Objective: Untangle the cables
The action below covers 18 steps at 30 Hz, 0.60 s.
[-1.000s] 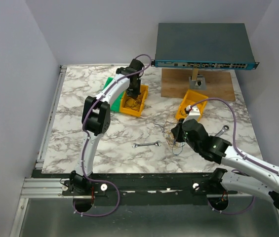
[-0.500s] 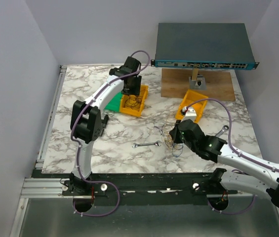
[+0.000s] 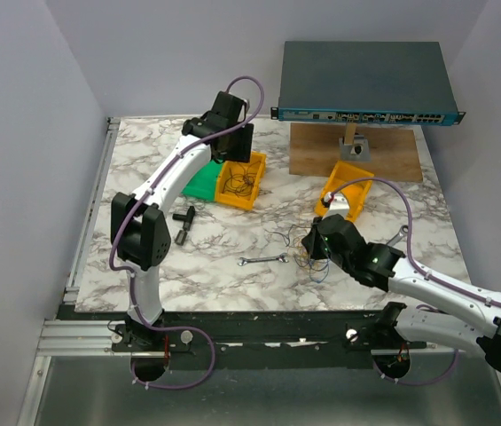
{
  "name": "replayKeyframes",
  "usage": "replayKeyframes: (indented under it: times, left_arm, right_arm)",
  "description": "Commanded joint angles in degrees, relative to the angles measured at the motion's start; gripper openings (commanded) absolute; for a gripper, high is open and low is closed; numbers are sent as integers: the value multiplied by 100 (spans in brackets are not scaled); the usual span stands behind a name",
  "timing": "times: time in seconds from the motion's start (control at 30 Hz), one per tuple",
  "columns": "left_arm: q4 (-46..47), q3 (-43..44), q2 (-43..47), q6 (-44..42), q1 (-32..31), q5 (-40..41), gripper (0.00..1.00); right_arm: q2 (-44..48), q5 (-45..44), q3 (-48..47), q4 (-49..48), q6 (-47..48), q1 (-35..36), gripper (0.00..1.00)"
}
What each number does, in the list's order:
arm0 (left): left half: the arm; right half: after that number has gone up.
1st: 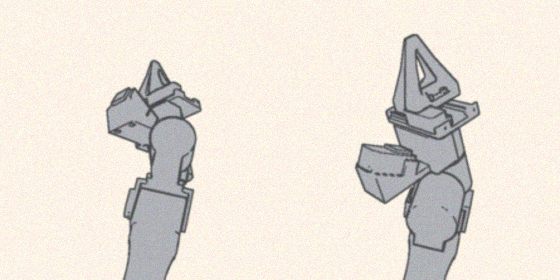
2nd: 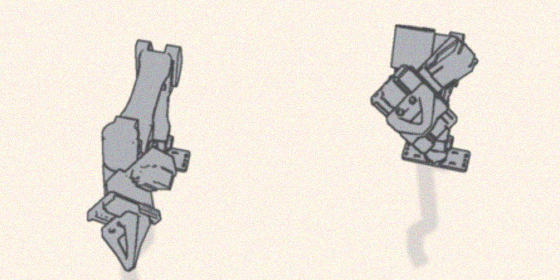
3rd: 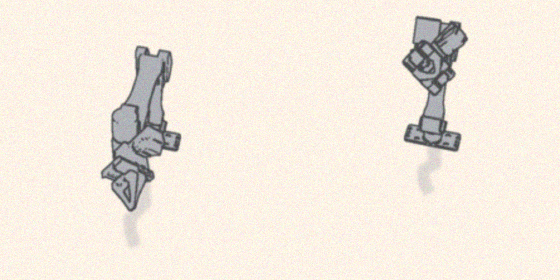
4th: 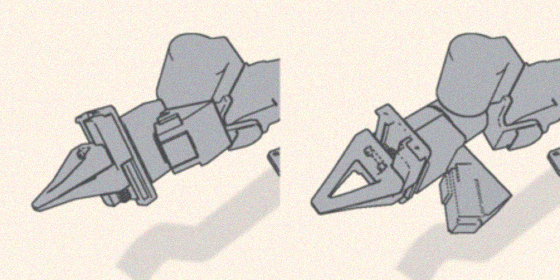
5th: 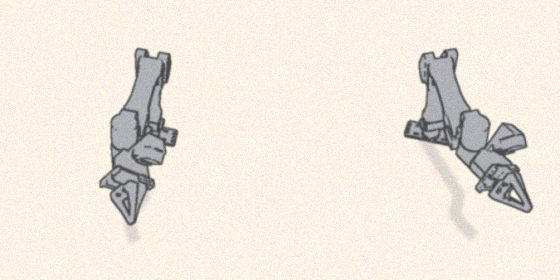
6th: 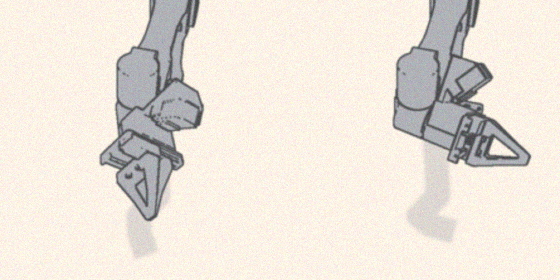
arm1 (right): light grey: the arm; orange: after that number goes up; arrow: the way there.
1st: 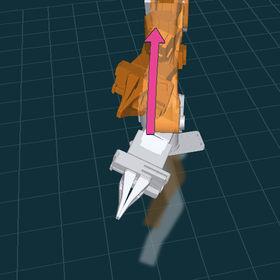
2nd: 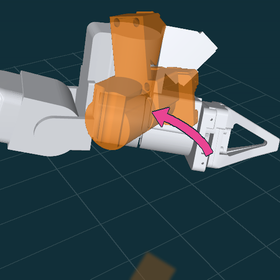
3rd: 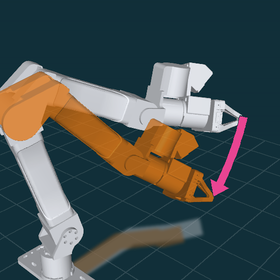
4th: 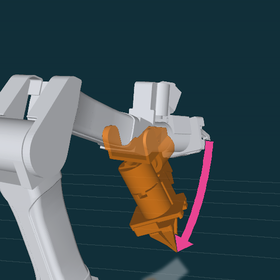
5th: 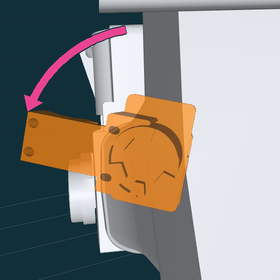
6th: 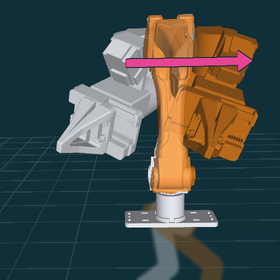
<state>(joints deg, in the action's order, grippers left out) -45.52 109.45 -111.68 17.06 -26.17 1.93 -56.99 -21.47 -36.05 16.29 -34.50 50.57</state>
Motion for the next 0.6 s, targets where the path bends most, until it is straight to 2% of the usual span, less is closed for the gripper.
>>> replayKeyframes:
  times: [0.0, 0.17, 0.3, 0.37, 0.5, 0.53, 0.57]
  left_arm:
    - [53, -384, 97, -1, 13, 138, 61]
    - [184, -526, -91, 74, 133, 149, 58]
    - [278, -476, -366, 96, 200, 29, 48]
    - [298, -365, -542, 80, 224, 33, 39]
    - [192, 41, -1040, 4, 236, 96, 34]
    - [148, 139, -1141, -9, 244, 97, 30]
    - [117, 234, -1243, -23, 253, 88, 17]
  right_arm:
    - [31, 103, -131, -65, -26, -3, 1]
    - [34, 100, -137, -39, -13, -3, 1]
    - [50, 86, -139, -7, -18, -1, 1]
    - [57, 69, -146, -4, -17, -3, 1]
    - [48, 30, -148, 44, -6, 2, 1]
    - [50, 19, -156, 64, -12, 4, 1]
    - [48, 0, -169, 82, -11, -3, 1]
